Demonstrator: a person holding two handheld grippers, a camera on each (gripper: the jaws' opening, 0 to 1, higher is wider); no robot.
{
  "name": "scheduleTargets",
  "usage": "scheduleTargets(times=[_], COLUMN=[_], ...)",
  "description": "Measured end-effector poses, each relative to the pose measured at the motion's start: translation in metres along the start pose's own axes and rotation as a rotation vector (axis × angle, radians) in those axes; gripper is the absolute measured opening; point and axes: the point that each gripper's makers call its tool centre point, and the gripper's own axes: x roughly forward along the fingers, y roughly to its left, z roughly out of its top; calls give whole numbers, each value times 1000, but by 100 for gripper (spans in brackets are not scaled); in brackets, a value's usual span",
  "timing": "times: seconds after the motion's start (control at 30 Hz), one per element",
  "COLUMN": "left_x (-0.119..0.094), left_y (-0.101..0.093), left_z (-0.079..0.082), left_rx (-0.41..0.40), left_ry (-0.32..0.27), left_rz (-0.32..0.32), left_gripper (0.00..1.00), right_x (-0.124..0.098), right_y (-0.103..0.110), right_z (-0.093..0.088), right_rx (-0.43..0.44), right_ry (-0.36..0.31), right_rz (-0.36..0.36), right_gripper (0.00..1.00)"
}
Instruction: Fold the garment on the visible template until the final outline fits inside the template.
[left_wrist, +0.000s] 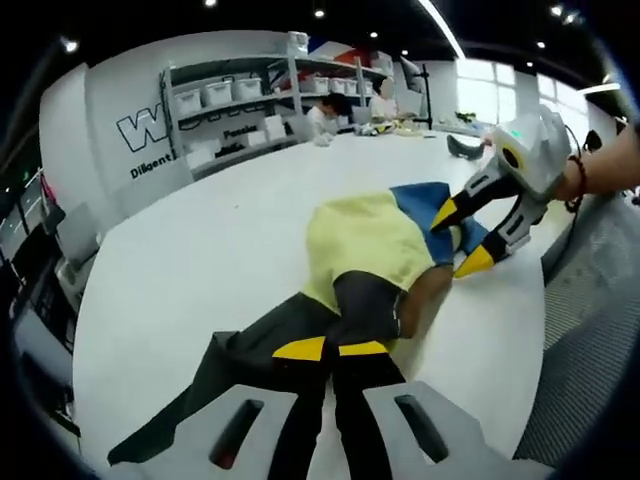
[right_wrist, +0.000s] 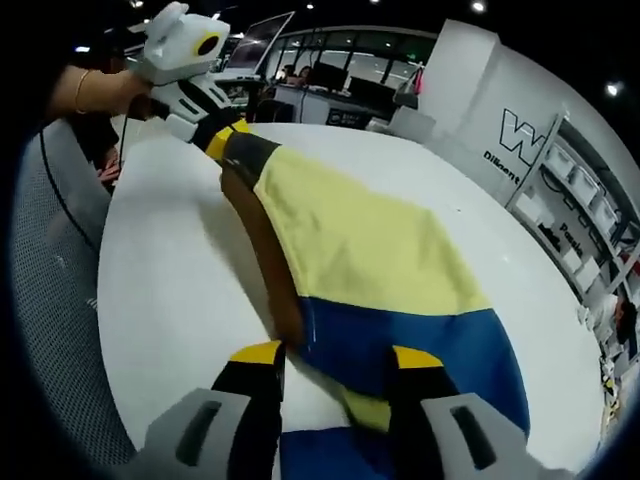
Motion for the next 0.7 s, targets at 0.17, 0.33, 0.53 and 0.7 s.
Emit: scheduleTargets(times=[0.17, 0.33, 0.53, 0.7], left_x=[0, 0, -1, -1], left_y=[1, 1, 1, 2], left_z=[2, 4, 7, 8], left_rx=[2, 13, 23, 24], left_ry=[-3, -3, -4, -6], left_rz=[2, -2, 1, 1], left_gripper=[5, 5, 5, 5], right_x=[1, 2, -1, -5], right_y=[-2, -5, -4, -1], right_z=[0, -1, 2, 0], right_rx=[2, 13, -4, 41], right_ry=[-2, -8, -10, -7], right_rz=[-6, -8, 3, 17], right_gripper=[21, 9, 0, 0])
